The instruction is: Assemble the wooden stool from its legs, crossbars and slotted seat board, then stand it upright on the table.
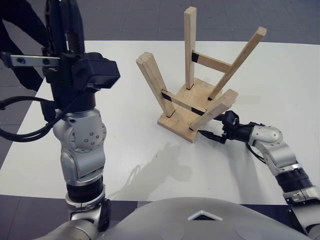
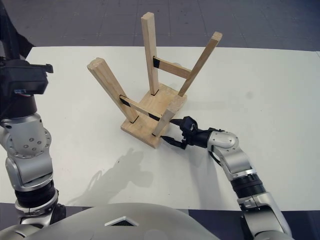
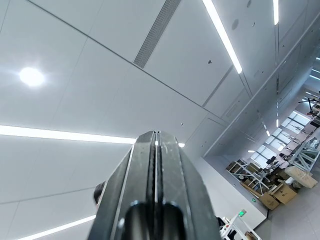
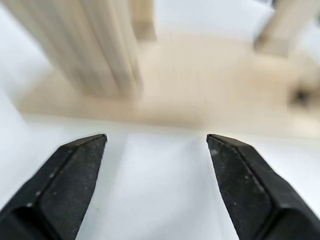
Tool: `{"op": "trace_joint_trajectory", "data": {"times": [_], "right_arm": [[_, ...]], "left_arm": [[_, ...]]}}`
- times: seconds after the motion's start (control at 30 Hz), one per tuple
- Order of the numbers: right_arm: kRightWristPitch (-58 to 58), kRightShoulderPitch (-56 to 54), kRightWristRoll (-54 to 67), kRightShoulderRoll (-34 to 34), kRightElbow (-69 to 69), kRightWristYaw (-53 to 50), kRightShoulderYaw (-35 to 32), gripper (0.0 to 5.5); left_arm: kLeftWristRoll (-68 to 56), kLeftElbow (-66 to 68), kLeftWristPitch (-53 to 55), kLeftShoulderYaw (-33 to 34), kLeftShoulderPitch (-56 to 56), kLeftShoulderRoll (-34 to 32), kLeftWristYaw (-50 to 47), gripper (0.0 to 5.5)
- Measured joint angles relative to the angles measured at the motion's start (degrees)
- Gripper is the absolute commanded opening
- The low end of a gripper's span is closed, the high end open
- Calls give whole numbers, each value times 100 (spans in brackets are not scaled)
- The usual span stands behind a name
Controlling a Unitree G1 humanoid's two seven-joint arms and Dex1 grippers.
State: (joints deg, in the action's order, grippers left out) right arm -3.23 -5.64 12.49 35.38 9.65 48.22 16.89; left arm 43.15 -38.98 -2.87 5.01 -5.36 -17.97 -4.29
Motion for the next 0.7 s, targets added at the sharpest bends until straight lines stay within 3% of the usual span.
{"op": "trace_joint_trajectory", "data": {"times": [0.2, 0.37, 0.53, 0.7], "right_arm": [[381, -566, -270, 55, 946, -139, -104, 368], [-82, 771, 146, 410, -593, -132, -710, 368], [-741, 2214, 849, 438, -2389, -160, -1187, 281], [-1289, 2971, 1260, 391, -3694, -154, -1023, 197]], "left_arm": [[-379, 315, -152, 209, -32, -83, 6, 10], [-1941, 1231, 92, 573, 645, 1, 608, 10], [-3682, 1934, 896, 1250, 1004, -25, 1483, 10], [-4237, 2913, 1806, 910, 1026, -32, 2114, 10]]}}
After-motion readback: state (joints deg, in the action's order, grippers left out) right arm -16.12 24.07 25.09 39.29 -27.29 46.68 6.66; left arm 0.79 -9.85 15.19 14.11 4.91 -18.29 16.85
